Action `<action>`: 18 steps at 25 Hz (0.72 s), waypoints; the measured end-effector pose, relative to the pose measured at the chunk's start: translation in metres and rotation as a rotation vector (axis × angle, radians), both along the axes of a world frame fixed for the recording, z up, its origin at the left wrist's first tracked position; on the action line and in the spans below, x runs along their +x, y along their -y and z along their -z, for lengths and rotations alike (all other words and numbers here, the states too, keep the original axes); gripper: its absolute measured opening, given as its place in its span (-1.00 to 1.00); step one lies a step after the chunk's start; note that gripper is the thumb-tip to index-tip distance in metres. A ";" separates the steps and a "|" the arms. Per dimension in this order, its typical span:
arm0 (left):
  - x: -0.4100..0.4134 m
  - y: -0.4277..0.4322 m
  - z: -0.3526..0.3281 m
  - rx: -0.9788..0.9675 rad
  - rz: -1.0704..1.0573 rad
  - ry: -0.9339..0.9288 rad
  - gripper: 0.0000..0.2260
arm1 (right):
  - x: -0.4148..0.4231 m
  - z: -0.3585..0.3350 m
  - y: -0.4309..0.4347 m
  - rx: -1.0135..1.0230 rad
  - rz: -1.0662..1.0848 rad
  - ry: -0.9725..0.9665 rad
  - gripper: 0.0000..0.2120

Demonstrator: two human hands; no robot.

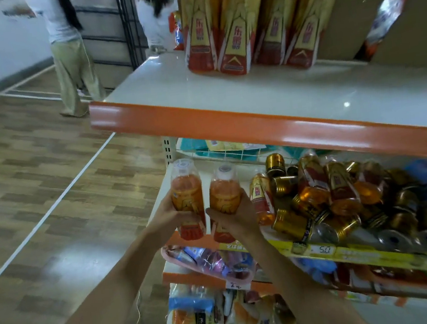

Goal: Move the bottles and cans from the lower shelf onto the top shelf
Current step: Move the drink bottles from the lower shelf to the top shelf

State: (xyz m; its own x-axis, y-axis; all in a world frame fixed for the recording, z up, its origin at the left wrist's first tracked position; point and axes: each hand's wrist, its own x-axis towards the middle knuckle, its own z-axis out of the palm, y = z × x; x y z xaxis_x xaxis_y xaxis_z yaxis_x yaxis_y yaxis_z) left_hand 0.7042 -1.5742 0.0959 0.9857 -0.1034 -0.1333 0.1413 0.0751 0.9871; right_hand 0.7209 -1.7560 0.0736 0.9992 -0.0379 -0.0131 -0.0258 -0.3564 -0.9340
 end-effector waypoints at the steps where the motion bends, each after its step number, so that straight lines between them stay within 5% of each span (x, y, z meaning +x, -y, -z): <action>1: -0.009 0.000 -0.006 0.006 0.013 0.010 -0.47 | -0.009 -0.003 0.000 -0.005 0.014 0.010 -0.39; 11: -0.104 0.007 -0.060 -0.008 0.133 0.049 -0.44 | -0.114 -0.059 0.016 0.113 0.083 0.172 -0.40; 18: -0.133 0.050 -0.096 0.093 0.173 0.244 -0.39 | -0.152 -0.097 0.057 0.124 0.097 0.274 -0.38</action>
